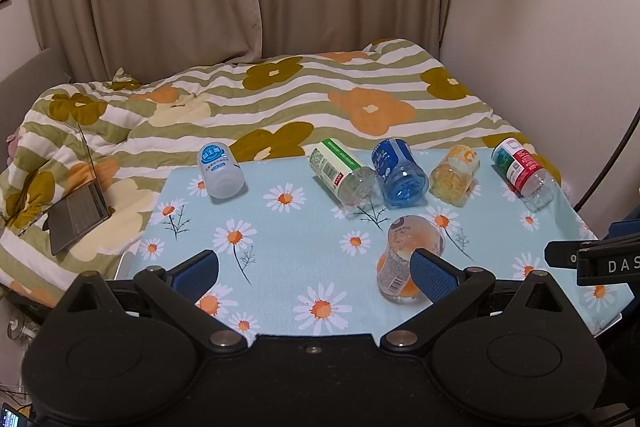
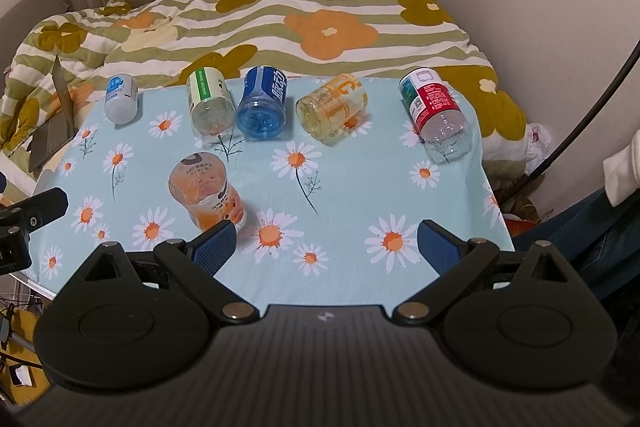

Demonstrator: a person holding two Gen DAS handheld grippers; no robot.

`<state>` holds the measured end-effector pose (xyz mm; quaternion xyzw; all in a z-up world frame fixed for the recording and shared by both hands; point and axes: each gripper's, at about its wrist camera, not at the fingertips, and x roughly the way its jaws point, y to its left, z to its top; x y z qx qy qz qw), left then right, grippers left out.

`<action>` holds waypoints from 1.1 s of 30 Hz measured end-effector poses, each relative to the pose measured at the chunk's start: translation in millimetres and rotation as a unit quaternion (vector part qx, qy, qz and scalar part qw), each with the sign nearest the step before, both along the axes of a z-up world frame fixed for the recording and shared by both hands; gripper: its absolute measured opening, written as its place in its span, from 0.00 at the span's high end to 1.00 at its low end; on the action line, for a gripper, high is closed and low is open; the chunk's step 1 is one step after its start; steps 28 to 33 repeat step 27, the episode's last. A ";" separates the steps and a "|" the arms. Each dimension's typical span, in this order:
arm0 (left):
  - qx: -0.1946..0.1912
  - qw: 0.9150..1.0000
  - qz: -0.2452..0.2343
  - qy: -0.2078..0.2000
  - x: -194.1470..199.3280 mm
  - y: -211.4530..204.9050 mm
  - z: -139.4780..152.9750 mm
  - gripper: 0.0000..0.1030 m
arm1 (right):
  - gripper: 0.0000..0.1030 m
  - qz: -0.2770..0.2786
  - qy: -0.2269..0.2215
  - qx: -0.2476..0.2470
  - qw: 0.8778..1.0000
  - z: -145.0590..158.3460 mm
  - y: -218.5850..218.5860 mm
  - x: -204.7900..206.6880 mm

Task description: Flip cup upright

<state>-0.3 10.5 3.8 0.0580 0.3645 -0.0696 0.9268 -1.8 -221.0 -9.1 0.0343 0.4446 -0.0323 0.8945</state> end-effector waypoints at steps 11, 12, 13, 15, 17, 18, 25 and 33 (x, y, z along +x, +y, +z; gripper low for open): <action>0.002 1.000 0.002 -0.001 1.0 1.9 -0.8 0.00 | 0.00 -0.001 -0.001 0.001 1.000 0.0 -0.1 1.4; 0.001 1.000 0.002 -0.001 1.0 2.2 -0.7 0.00 | 0.00 -0.001 -0.001 0.001 1.000 0.0 1.1 1.4; 0.000 1.000 0.002 -0.002 1.4 2.6 -0.4 0.00 | 0.00 0.000 -0.001 0.001 1.000 0.0 -0.1 1.4; 0.000 1.000 0.003 -0.004 1.9 3.2 0.1 0.00 | 0.00 0.000 -0.002 0.001 1.000 -0.2 0.8 1.6; 0.003 1.000 0.009 -0.004 3.5 2.9 0.0 0.00 | 0.00 -0.001 -0.001 0.001 1.000 -0.3 -0.2 1.3; 0.004 1.000 0.010 -0.004 4.6 2.5 -0.1 0.00 | 0.00 0.000 -0.001 0.001 1.000 -0.3 0.0 1.3; -0.007 1.000 0.021 -0.007 5.5 8.6 0.5 0.00 | 0.00 0.029 -0.009 -0.003 1.000 -3.5 10.2 8.2; -0.002 1.000 0.028 -0.008 5.0 9.9 1.1 0.00 | 0.00 0.042 -0.016 -0.004 0.999 -6.6 13.3 9.4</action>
